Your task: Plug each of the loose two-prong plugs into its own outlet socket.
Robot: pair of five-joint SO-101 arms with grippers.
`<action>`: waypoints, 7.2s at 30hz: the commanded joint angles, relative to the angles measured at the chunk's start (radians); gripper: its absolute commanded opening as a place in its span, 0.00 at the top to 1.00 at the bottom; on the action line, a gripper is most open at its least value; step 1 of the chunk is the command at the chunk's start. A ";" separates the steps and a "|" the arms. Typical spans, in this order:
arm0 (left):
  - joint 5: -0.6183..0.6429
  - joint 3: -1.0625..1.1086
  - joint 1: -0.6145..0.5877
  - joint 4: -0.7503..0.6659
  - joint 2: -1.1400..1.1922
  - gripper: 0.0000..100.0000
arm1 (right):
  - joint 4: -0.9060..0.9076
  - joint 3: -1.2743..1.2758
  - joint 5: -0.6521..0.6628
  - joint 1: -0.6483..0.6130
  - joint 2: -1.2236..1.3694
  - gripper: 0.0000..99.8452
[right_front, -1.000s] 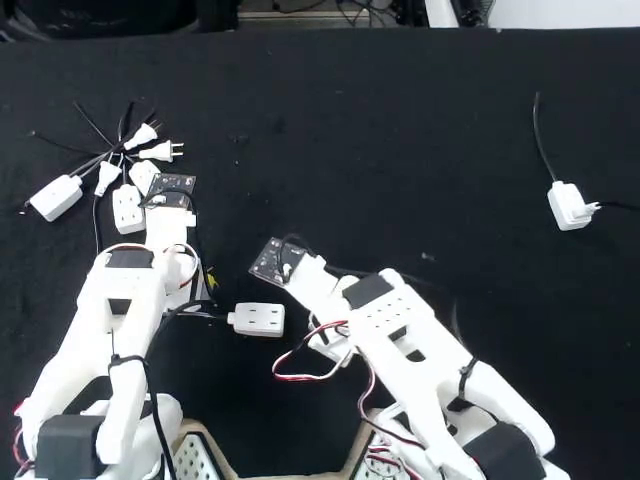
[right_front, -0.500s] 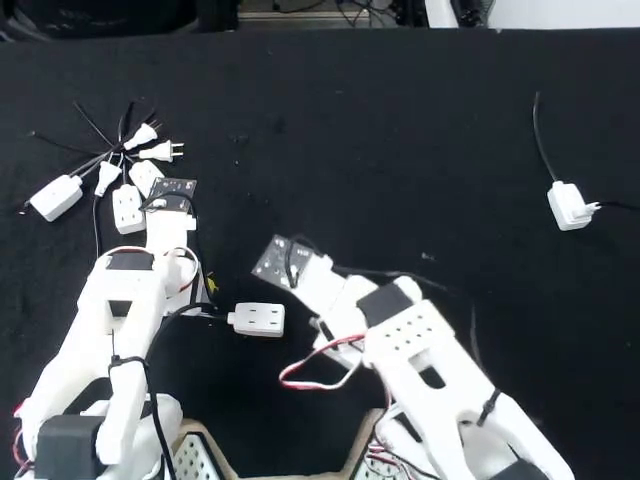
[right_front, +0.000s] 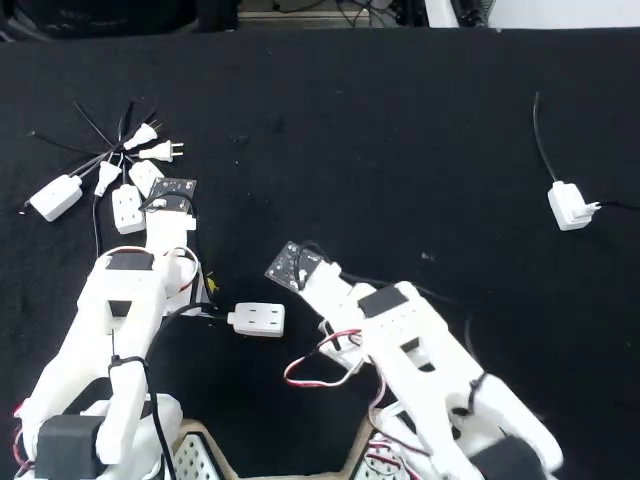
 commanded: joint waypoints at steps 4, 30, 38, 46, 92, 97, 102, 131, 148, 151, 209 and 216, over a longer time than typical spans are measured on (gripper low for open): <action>0.009 -0.012 -0.008 -0.011 -0.026 0.79 | -0.009 -0.001 0.008 0.017 -0.002 0.96; 0.086 0.070 -0.007 -0.011 -0.249 0.79 | 0.048 -0.188 -0.252 -0.321 -0.257 0.99; 0.103 0.222 -0.002 -0.012 -0.621 0.79 | -0.153 -0.133 -0.348 -0.370 -0.245 0.99; 0.164 0.358 -0.002 -0.012 -0.951 0.79 | -0.230 -0.209 -0.374 -0.373 -0.030 0.99; 0.158 0.539 0.119 0.060 -1.363 0.79 | -0.505 -0.142 -0.508 -0.381 0.035 0.99; 0.157 0.547 0.117 0.060 -1.363 0.79 | -0.506 -0.162 -0.508 -0.379 0.065 0.99; 0.157 0.549 0.117 0.060 -1.363 0.79 | -0.428 -0.145 -0.508 -0.354 -0.079 0.99; 0.157 0.549 0.113 0.061 -1.363 0.79 | -0.493 0.030 -0.523 -0.358 -0.412 0.99; 0.157 0.550 0.117 0.060 -1.363 0.79 | -0.546 0.081 -0.577 -0.354 -0.440 0.99; 0.157 0.550 0.117 0.061 -1.363 0.79 | -0.548 0.074 -0.577 -0.354 -0.423 0.99; 0.157 0.591 0.108 -0.017 -1.363 0.79 | -0.572 0.061 -0.634 -0.313 -0.395 0.99; 0.158 0.496 -0.005 0.061 -1.359 0.79 | -0.368 -0.036 -0.557 -0.235 -0.394 0.99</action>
